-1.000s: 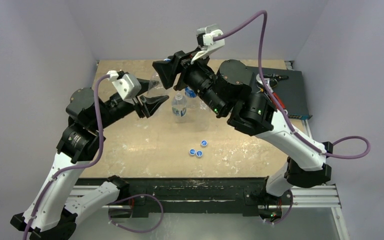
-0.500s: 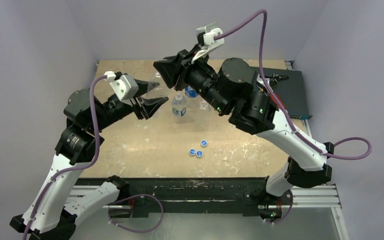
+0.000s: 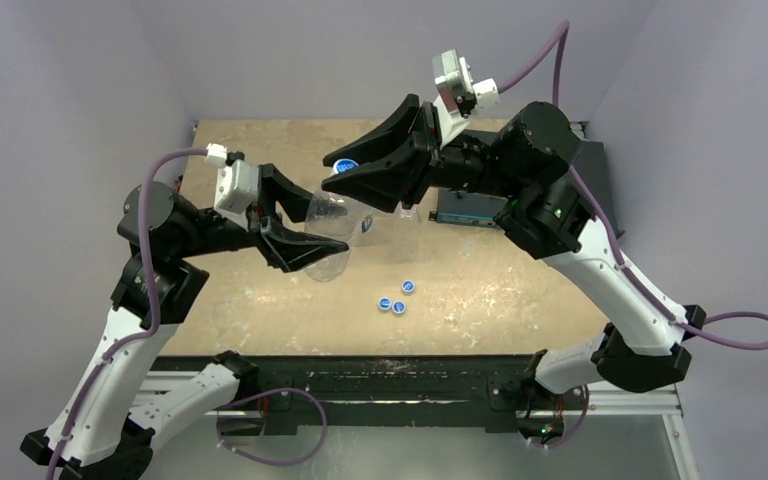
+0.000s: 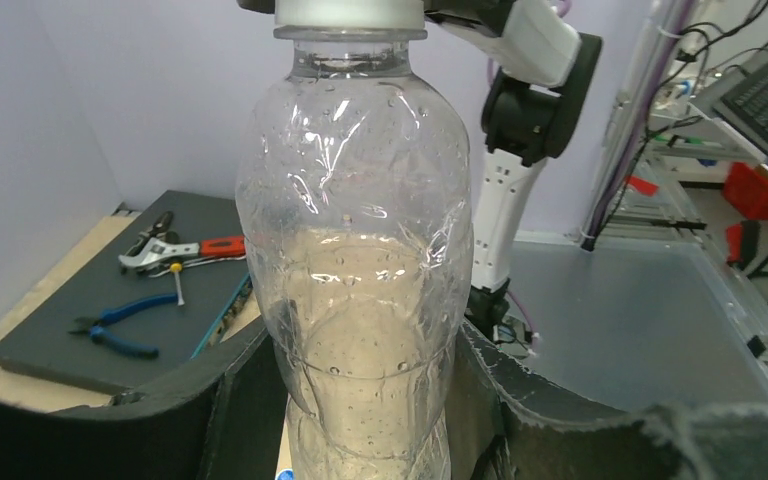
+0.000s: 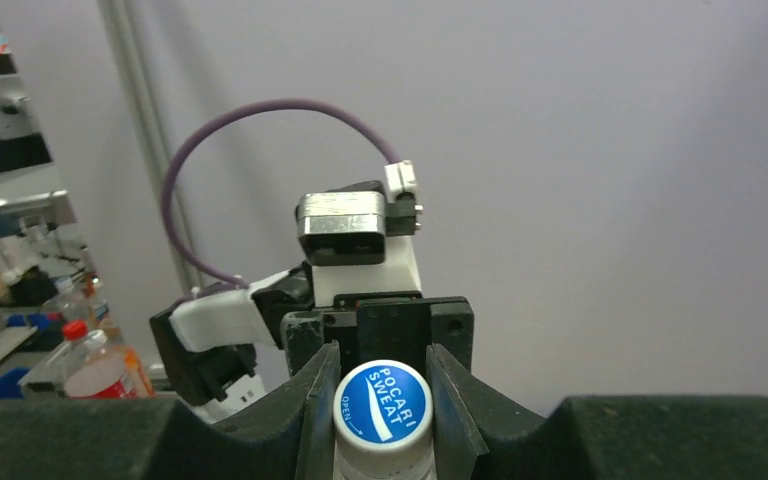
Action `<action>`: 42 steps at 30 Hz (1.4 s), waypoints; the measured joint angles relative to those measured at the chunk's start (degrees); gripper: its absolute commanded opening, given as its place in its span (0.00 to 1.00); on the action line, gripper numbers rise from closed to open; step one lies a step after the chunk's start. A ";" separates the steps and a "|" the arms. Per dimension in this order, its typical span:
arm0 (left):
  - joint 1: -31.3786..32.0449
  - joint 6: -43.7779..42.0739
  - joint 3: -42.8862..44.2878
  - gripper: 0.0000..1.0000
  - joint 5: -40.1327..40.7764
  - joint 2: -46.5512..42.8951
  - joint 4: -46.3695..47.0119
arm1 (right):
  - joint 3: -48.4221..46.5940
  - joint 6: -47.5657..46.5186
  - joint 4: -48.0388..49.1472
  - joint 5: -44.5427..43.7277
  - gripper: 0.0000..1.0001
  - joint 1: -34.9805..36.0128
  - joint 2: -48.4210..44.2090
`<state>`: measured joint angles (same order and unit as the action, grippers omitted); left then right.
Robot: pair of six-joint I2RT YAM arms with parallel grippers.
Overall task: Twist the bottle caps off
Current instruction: Unscrew the bottle cap from the plastic bottle.
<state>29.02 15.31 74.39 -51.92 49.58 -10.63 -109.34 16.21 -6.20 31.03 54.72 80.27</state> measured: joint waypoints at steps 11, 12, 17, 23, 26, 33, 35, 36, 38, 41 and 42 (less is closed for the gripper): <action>0.07 2.93 0.00 0.01 -5.75 0.04 1.73 | -1.66 -2.58 -1.16 6.99 0.87 -0.39 1.07; 0.13 2.54 0.00 0.01 -5.51 0.09 1.70 | -1.66 -2.67 -2.01 5.35 0.94 -0.42 1.11; 0.37 -1.46 0.02 0.02 -0.04 -0.22 0.20 | -0.92 -2.69 -5.20 -6.49 0.99 -0.42 0.96; 0.42 -8.98 0.09 0.02 9.94 -0.22 -3.32 | -0.57 -1.33 -5.68 -17.09 0.99 -0.39 -0.46; 0.42 -13.03 0.09 0.01 15.72 -0.20 -5.31 | -1.62 -0.63 -6.36 -20.85 0.99 -0.33 -0.70; 0.42 -18.32 0.07 0.01 28.41 0.11 -7.10 | -11.43 2.19 -9.66 -34.40 0.89 2.34 3.96; 0.42 -19.08 0.07 0.01 30.69 0.31 -7.21 | -14.32 2.21 -10.49 -38.49 0.84 4.00 6.14; 0.42 -19.45 0.07 0.01 31.63 0.35 -7.26 | -15.52 2.10 -10.88 -40.35 0.82 4.92 7.28; 0.42 -19.65 0.07 0.01 32.98 0.39 -7.43 | -17.73 1.66 -11.89 -43.41 0.76 6.82 9.60; 0.42 -19.85 0.07 0.01 33.99 0.39 -7.50 | -19.39 1.09 -13.22 -46.40 0.66 8.68 12.39; 0.42 -19.98 0.07 0.01 34.18 0.39 -7.52 | -19.41 0.87 -13.55 -47.12 0.64 9.07 13.07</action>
<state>29.43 -4.67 74.46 -17.74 49.98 -18.15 -128.75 17.08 -19.75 -16.10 63.79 93.34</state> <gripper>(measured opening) 0.497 0.712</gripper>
